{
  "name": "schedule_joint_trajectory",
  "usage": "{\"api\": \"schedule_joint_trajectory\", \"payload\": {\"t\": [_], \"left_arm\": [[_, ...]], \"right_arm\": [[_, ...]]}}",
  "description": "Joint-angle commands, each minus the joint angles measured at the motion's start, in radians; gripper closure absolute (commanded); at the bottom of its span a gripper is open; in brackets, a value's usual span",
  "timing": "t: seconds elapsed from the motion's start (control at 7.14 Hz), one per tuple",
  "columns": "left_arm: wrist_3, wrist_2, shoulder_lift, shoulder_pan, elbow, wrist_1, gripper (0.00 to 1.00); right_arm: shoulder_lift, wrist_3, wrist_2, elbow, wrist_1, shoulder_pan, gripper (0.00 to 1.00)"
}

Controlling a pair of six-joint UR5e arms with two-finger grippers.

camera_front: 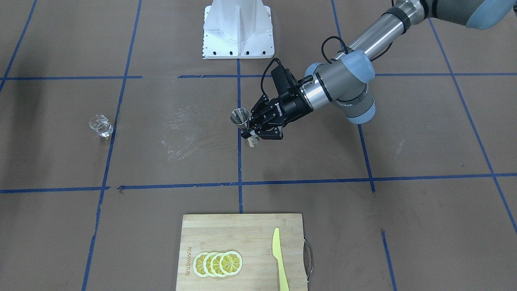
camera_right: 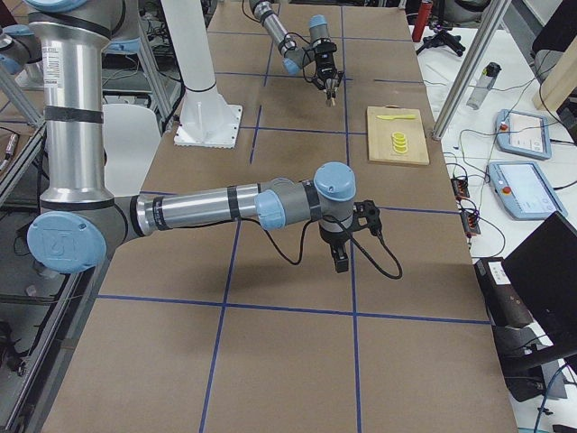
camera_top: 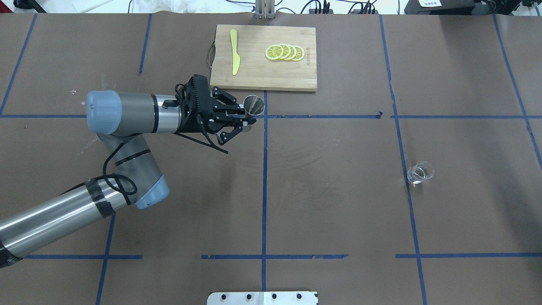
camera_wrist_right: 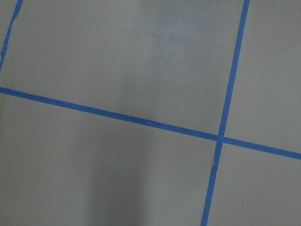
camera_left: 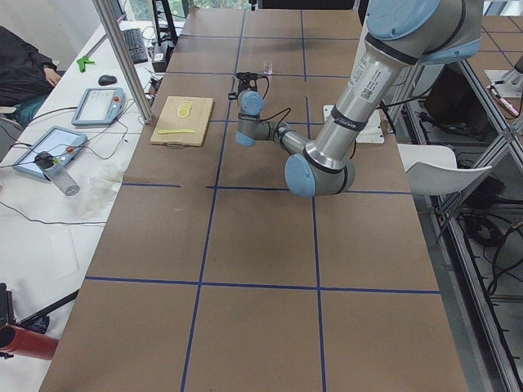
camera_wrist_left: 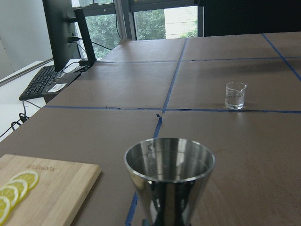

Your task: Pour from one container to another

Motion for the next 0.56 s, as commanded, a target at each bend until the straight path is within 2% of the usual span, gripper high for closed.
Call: {"api": "schedule_joint_trajectory", "payload": {"t": [0.0,0.28,0.42], "left_arm": [[0.019,0.012,-0.065,0.028,0.043,0.001,1.0],[-0.004,0.037,-0.067,0.033,0.047,0.015,1.0],[-0.088,0.036,-0.067,0.034,0.047,0.024,1.0]], "right_arm": [[0.0,0.023,0.002,0.0,0.0,0.0,0.0],[-0.002,0.053,0.003,0.012,0.0,0.0,0.0],[0.001,0.116,0.006,0.029,0.002,0.0,0.0]]}}
